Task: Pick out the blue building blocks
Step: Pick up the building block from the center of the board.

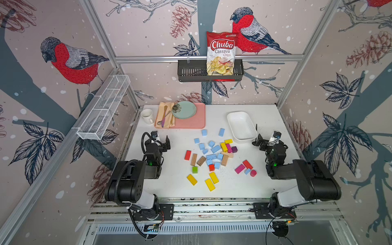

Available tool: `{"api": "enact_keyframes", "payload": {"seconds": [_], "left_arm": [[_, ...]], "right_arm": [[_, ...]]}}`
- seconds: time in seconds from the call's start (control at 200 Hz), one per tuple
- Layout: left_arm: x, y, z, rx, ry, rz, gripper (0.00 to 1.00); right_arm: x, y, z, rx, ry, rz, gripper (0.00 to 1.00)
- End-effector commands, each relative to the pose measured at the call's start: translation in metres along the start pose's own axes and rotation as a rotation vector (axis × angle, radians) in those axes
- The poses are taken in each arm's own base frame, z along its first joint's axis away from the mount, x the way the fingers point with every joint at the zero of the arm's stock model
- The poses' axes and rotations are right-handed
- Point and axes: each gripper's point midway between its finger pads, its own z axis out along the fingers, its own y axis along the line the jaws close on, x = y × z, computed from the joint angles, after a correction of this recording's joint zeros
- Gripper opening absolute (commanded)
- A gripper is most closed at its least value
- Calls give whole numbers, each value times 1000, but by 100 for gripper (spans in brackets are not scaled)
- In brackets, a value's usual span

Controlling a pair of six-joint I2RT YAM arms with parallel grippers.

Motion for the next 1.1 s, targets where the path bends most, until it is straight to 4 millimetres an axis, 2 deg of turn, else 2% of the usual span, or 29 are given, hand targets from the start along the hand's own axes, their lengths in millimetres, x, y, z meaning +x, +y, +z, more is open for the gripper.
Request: {"api": "enact_keyframes", "payload": {"seconds": [0.0,0.921,1.096], "left_arm": [[-8,2,1,-9,-30,-5,96],[-9,1,0,-7,-32,-6,96],[-20,12,4,-77,-8,-35,96]], "right_arm": [[-4,1,1,-7,-12,1,100],[-4,0,0,-23,-9,17,100],[-18,-13,6,61,5,49,100]]}}
